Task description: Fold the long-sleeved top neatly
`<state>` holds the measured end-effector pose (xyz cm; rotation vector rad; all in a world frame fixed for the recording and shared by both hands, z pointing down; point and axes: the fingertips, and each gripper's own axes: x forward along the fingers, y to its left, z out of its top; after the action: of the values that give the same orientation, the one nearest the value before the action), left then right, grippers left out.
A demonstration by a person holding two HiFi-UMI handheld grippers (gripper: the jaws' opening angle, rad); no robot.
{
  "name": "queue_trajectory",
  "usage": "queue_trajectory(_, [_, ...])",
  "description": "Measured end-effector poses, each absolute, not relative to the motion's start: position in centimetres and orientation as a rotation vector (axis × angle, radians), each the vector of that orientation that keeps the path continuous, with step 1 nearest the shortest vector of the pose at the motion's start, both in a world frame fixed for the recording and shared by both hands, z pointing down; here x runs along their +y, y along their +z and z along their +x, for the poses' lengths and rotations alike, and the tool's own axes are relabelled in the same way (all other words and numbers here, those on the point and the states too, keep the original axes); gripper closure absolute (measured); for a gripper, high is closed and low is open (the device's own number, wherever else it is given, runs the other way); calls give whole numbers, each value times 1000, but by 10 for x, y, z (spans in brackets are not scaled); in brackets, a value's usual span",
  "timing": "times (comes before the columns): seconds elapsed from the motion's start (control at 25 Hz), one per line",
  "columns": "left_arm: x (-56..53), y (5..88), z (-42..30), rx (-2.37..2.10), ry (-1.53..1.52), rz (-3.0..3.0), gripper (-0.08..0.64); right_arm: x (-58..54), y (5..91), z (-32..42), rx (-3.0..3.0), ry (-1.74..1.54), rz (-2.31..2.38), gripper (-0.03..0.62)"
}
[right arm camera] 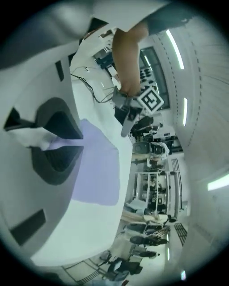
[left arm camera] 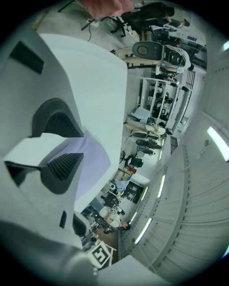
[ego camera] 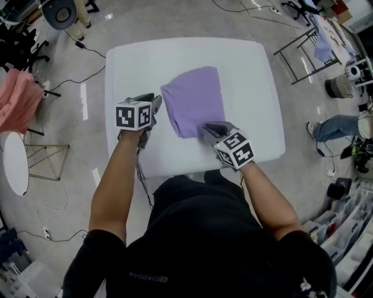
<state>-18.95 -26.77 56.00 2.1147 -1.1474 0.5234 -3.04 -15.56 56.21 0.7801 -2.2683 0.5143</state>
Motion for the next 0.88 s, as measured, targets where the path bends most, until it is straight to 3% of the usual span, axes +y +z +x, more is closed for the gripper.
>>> queue_trajectory(0.28, [-190,547,-168,-1065,491,2188,462,-158,542,6,-2284,629,1010,561])
queue_trajectory(0.48, [-154,523,-167,-1097,472,2210,550,-152,509,22,-2382,708,1119,588])
queue_trajectory(0.88, [-82,465,-140,-1310,383,2242,554,-117,448,50,-2560,592,1047,588])
